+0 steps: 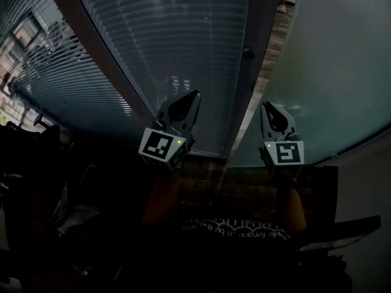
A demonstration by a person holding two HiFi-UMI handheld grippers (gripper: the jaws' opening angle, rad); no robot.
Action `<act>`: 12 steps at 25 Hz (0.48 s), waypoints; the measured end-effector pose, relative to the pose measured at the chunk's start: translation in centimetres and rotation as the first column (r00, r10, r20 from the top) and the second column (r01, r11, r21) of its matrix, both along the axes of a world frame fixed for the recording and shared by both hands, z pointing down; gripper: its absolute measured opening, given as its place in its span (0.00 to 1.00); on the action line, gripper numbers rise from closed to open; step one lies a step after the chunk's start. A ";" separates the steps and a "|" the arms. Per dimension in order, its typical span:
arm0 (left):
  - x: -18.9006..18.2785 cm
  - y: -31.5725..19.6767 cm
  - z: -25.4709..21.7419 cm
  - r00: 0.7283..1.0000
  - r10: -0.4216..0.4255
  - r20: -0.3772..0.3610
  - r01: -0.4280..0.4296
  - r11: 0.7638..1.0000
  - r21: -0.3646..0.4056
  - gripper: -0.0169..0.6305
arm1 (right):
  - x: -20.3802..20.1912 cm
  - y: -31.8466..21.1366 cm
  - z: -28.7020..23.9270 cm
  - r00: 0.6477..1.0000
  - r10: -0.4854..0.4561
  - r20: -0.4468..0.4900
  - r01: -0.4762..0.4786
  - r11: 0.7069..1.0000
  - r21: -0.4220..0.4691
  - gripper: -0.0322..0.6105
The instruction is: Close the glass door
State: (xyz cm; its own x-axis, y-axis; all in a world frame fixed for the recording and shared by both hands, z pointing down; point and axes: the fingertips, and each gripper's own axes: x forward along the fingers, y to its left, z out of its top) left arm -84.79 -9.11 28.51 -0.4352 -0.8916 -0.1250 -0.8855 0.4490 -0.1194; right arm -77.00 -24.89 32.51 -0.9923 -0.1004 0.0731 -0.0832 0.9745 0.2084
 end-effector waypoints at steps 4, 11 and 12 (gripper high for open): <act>-1.6 0.0 0.3 1.000 0.007 -0.005 -0.007 1.000 -0.005 0.03 | -1.2 -1.3 -0.2 0.999 0.042 0.026 -0.041 0.998 -0.052 0.10; -3.4 -0.6 0.4 1.000 0.021 -0.004 -0.021 1.000 -0.007 0.03 | -3.1 -2.7 -0.3 0.996 0.085 0.039 -0.081 0.992 -0.101 0.06; -3.6 -0.8 0.4 1.000 0.026 -0.003 -0.026 1.000 -0.008 0.03 | -3.4 -2.9 -0.2 0.995 0.092 0.034 -0.089 0.991 -0.096 0.06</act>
